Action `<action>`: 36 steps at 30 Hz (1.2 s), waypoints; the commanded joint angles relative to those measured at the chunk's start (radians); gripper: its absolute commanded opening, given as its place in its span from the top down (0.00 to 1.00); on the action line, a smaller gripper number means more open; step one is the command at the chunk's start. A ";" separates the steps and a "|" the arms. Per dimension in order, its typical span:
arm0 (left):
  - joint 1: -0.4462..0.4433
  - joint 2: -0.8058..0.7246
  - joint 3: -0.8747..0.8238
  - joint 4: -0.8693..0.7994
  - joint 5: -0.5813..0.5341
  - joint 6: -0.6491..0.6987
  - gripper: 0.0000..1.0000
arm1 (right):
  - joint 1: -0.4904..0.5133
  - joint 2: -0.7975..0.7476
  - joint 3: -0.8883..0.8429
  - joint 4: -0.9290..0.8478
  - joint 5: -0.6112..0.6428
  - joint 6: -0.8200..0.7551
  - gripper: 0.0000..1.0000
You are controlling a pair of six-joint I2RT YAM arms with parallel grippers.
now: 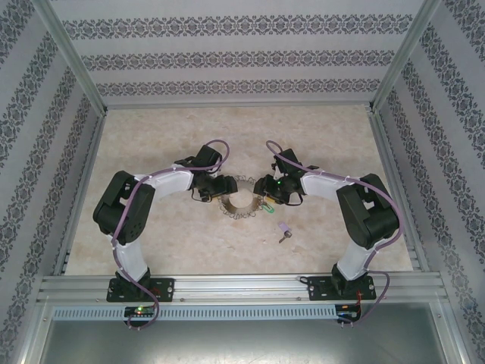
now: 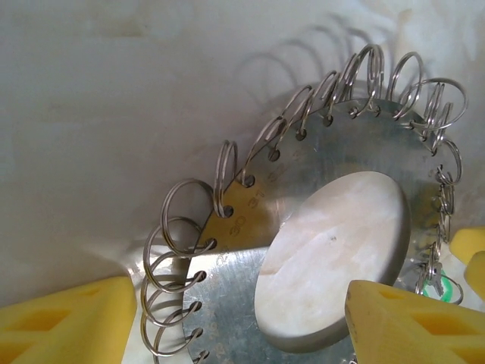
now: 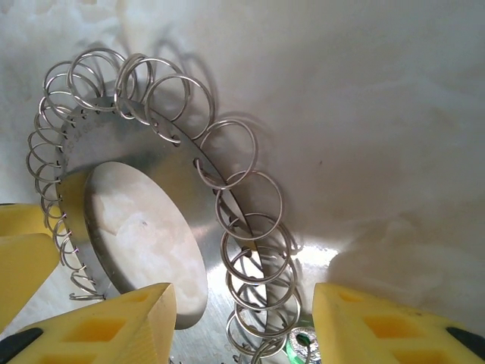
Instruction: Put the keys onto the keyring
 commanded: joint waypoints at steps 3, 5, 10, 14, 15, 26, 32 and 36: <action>0.001 0.043 0.017 -0.006 0.030 0.008 0.27 | -0.017 0.040 0.014 0.021 -0.009 -0.010 0.49; 0.001 0.048 0.019 -0.009 0.027 0.007 0.28 | -0.019 0.055 0.020 0.032 -0.037 -0.008 0.49; 0.001 0.055 0.008 0.020 0.044 -0.004 0.29 | -0.013 0.090 0.030 0.059 -0.083 -0.011 0.48; -0.001 0.062 0.007 0.045 0.075 -0.010 0.33 | -0.012 0.104 0.026 0.100 -0.120 -0.003 0.49; -0.002 0.062 0.006 0.048 0.077 -0.013 0.33 | -0.012 0.106 0.024 0.116 -0.130 0.001 0.49; -0.004 0.063 -0.003 0.083 0.109 -0.035 0.37 | -0.013 0.097 0.000 0.222 -0.210 0.010 0.50; -0.006 0.046 -0.013 0.086 0.101 -0.036 0.42 | -0.030 0.076 -0.015 0.198 -0.193 -0.010 0.49; -0.005 0.027 -0.019 0.114 0.125 -0.044 0.47 | -0.030 0.095 -0.023 0.200 -0.199 -0.005 0.49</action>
